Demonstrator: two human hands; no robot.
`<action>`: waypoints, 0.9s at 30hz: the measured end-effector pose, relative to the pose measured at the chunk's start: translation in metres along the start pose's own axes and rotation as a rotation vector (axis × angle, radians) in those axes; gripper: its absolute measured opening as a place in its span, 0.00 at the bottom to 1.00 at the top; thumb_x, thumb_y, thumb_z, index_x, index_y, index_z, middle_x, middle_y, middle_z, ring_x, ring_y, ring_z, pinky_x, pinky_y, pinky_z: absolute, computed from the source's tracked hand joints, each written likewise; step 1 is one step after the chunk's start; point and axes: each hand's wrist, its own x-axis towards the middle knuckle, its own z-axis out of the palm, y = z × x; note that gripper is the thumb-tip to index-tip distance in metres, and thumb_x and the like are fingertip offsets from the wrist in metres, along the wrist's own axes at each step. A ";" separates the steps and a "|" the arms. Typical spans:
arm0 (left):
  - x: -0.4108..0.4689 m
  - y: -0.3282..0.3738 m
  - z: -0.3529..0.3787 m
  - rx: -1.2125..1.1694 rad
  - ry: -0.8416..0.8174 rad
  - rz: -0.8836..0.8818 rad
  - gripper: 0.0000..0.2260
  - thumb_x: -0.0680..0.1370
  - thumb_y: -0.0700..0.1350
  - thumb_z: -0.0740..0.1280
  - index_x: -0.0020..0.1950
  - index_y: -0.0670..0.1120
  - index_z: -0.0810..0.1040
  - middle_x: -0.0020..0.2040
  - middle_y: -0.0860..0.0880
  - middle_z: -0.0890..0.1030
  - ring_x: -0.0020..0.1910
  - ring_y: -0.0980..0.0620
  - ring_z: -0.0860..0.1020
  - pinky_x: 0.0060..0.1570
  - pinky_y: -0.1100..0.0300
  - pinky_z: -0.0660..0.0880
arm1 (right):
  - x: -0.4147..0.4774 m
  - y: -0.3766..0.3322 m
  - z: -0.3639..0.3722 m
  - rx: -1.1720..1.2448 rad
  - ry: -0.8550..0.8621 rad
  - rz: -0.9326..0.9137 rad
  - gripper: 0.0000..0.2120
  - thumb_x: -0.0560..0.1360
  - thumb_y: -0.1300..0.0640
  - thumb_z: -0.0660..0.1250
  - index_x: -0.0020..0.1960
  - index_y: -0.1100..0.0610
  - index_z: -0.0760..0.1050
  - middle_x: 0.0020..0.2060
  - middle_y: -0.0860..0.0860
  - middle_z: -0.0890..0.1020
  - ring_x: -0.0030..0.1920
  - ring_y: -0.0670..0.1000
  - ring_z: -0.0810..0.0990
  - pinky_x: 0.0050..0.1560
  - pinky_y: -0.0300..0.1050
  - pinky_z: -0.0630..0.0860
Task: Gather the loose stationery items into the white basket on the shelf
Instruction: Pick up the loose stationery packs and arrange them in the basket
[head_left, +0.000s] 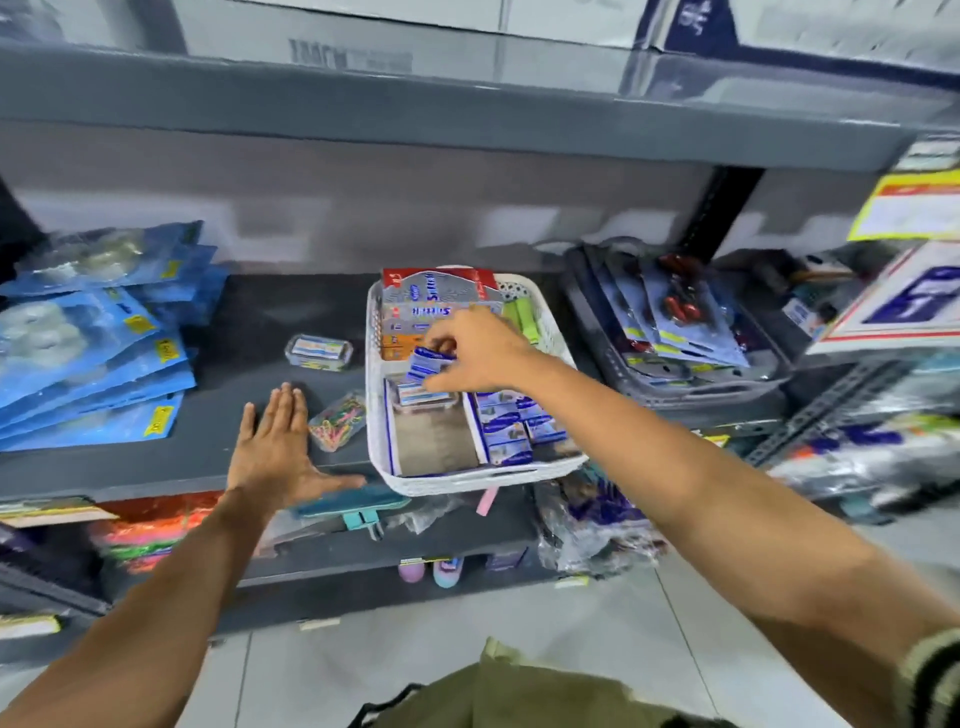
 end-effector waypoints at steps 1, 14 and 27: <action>-0.001 0.001 0.001 -0.015 0.011 0.007 0.70 0.50 0.87 0.46 0.78 0.38 0.44 0.79 0.42 0.47 0.78 0.47 0.44 0.75 0.47 0.38 | -0.009 0.011 -0.002 -0.032 -0.024 0.015 0.17 0.64 0.47 0.74 0.51 0.52 0.80 0.47 0.49 0.84 0.43 0.50 0.79 0.47 0.44 0.77; -0.004 0.005 -0.008 -0.031 -0.028 -0.034 0.67 0.53 0.84 0.51 0.78 0.42 0.40 0.80 0.45 0.42 0.78 0.49 0.41 0.75 0.51 0.36 | -0.078 0.087 0.014 -0.288 -0.276 0.110 0.17 0.64 0.49 0.73 0.50 0.52 0.77 0.39 0.43 0.72 0.44 0.50 0.72 0.44 0.43 0.68; -0.001 0.003 -0.006 -0.048 -0.041 -0.045 0.68 0.51 0.85 0.51 0.78 0.43 0.39 0.79 0.46 0.41 0.78 0.49 0.39 0.74 0.51 0.34 | -0.068 0.081 0.014 -0.425 -0.403 0.074 0.20 0.66 0.56 0.72 0.57 0.54 0.75 0.42 0.46 0.78 0.45 0.51 0.76 0.55 0.51 0.70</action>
